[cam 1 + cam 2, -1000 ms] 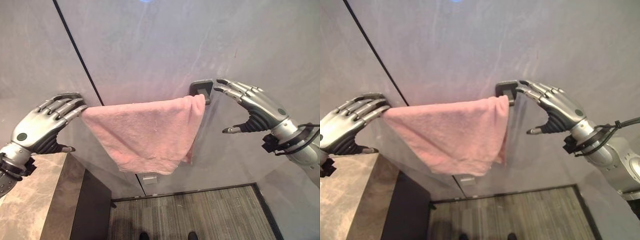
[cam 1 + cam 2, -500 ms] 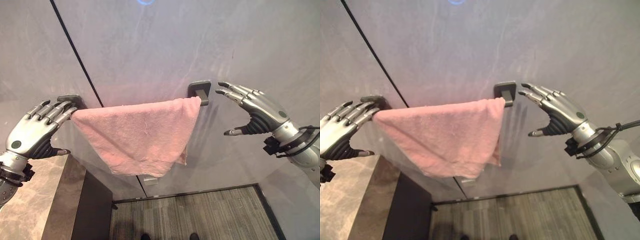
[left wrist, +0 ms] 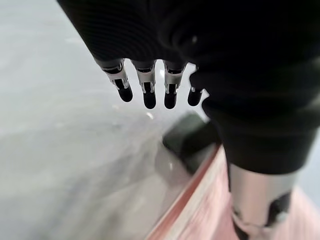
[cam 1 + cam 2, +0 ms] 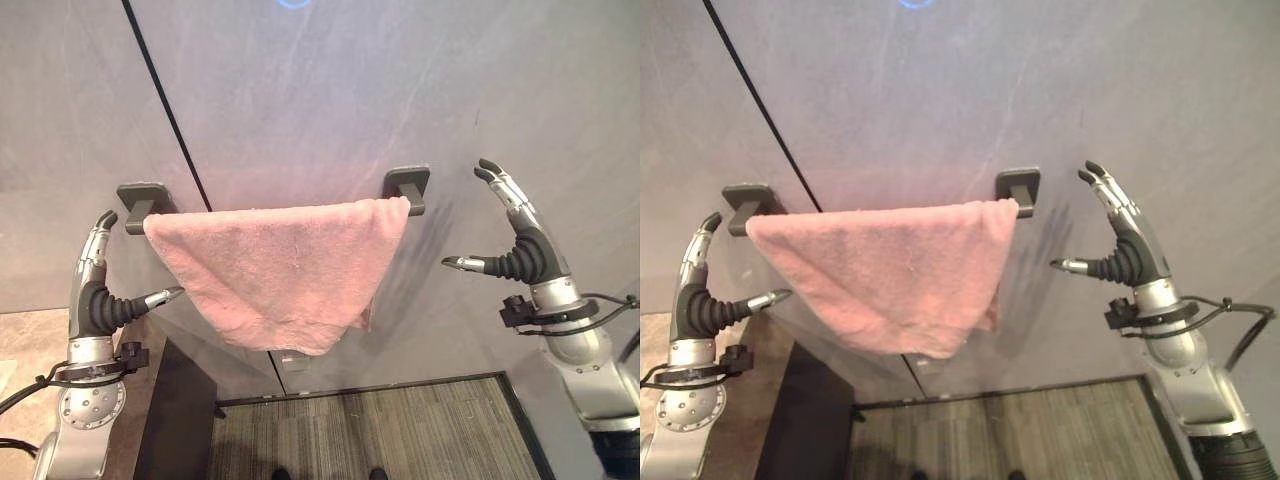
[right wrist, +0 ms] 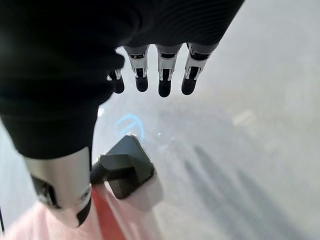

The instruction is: Put brush and paste in cup on sink, flatten towel.

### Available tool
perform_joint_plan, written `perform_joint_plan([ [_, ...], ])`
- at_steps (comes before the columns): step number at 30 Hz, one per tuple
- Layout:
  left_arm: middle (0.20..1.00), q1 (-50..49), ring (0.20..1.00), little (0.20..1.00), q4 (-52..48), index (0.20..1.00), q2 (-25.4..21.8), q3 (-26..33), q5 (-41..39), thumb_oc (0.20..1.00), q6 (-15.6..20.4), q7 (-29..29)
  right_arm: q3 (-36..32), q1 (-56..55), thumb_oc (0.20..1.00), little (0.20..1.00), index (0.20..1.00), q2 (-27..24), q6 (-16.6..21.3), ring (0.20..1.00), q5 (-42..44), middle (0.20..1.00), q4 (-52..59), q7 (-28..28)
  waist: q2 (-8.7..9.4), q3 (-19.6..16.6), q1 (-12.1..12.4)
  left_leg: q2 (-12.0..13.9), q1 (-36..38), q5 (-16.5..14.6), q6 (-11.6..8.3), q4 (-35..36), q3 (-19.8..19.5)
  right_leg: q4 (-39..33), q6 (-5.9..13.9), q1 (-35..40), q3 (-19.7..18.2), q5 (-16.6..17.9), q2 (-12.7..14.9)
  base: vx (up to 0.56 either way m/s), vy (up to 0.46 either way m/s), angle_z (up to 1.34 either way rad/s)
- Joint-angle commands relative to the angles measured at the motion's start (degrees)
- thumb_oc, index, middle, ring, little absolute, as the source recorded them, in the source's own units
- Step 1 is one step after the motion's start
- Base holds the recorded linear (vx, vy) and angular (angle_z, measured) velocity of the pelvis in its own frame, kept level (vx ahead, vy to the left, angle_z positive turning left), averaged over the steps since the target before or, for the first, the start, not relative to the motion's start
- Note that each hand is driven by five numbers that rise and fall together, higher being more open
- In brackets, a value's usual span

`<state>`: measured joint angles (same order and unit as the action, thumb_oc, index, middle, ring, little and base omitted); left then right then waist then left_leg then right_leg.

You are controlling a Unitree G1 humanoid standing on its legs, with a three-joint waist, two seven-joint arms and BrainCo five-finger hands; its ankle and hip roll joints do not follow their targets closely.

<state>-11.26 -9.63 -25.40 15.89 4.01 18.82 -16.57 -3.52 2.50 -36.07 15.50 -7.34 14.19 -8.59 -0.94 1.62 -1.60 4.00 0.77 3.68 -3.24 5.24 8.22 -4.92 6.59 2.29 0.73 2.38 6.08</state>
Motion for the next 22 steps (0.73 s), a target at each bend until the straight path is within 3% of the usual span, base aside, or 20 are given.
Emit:
perform_joint_plan([
  [1,1.000,1.73,1.000,1.000,-1.11,1.000,-1.85,1.30,-7.71,1.000,3.82,-0.15,-2.18,1.53,1.000,1.000,1.000,2.28,2.32,1.000,8.52,1.000,0.46,-1.63,2.02,-1.64,-0.13,3.20,2.72,-2.67,-1.96,-0.24,-1.20,-0.08,2.21,-2.35,0.69,1.45,4.02,0.00,0.000,0.00],
  [4,1.000,0.01,1.000,1.000,-1.23,1.000,2.05,1.57,-11.39,1.000,4.18,1.30,-4.13,-2.01,1.000,1.000,1.000,6.03,3.23,1.000,10.92,1.000,0.74,-0.92,1.96,-1.30,-0.38,3.14,2.94,-2.76,-1.85,-0.24,-1.23,-0.08,2.06,-2.07,0.74,1.33,4.07,0.00,0.001,0.11],
  [12,1.000,-4.51,1.000,1.000,5.45,1.000,6.10,0.51,-16.10,1.000,3.17,4.92,-5.40,-10.67,1.000,1.000,1.000,10.82,2.55,1.000,16.06,1.000,-5.75,1.30,1.66,-0.16,-0.73,2.99,2.81,-2.58,-1.67,-0.24,-1.21,-0.08,1.98,-1.99,1.02,1.30,4.18,0.00,0.001,0.04],
  [14,1.000,-6.18,1.000,1.000,10.13,1.000,7.39,-1.79,-17.36,1.000,1.57,6.07,-5.38,-13.48,1.000,1.000,1.000,11.58,1.98,1.000,15.39,1.000,-9.49,1.31,1.48,0.39,-0.97,2.91,2.48,-2.40,-1.57,-0.24,-1.21,-0.08,2.05,-2.28,1.16,1.42,4.15,-0.03,0.002,0.00],
  [15,1.000,-7.84,1.000,1.000,11.57,1.000,6.31,-4.64,-11.41,1.000,-0.94,5.28,-3.99,-14.94,1.000,1.000,1.000,12.01,0.39,1.000,14.96,1.000,-16.38,0.68,1.40,1.17,-1.28,2.83,2.16,-2.22,-1.54,-0.24,-1.38,-0.08,2.10,-2.45,1.29,1.51,4.11,-0.04,0.006,0.01],
  [17,1.000,-9.42,1.000,1.000,14.75,1.000,7.43,-8.54,-12.52,1.000,-2.40,8.33,-2.59,-17.09,1.000,1.000,1.000,12.71,-1.42,1.000,14.62,1.000,-21.99,0.71,1.45,1.37,-1.60,2.77,1.73,-2.00,-1.50,-0.24,-1.41,-0.08,2.26,-2.85,1.49,1.76,4.17,-0.02,0.002,0.00],
  [20,1.000,-10.45,1.000,1.000,18.48,1.000,7.40,-11.45,-8.11,1.000,-3.74,8.12,-0.83,-18.91,1.000,1.000,1.000,15.00,-2.97,1.000,17.29,1.000,-28.01,1.00,1.48,1.38,-2.04,2.78,1.48,-1.98,-1.55,-0.24,-1.50,-0.08,2.41,-3.11,1.55,1.72,4.14,0.00,-0.002,0.02],
  [22,1.000,-9.85,1.000,1.000,23.26,1.000,8.55,-12.56,-10.53,1.000,-4.36,8.13,1.16,-19.47,1.000,1.000,1.000,16.19,-3.93,1.000,18.69,1.000,-32.35,1.55,1.47,1.58,-2.20,2.80,1.26,-1.81,-1.64,-0.24,-1.47,-0.08,2.47,-3.36,1.60,1.84,4.14,0.00,0.000,0.00],
])
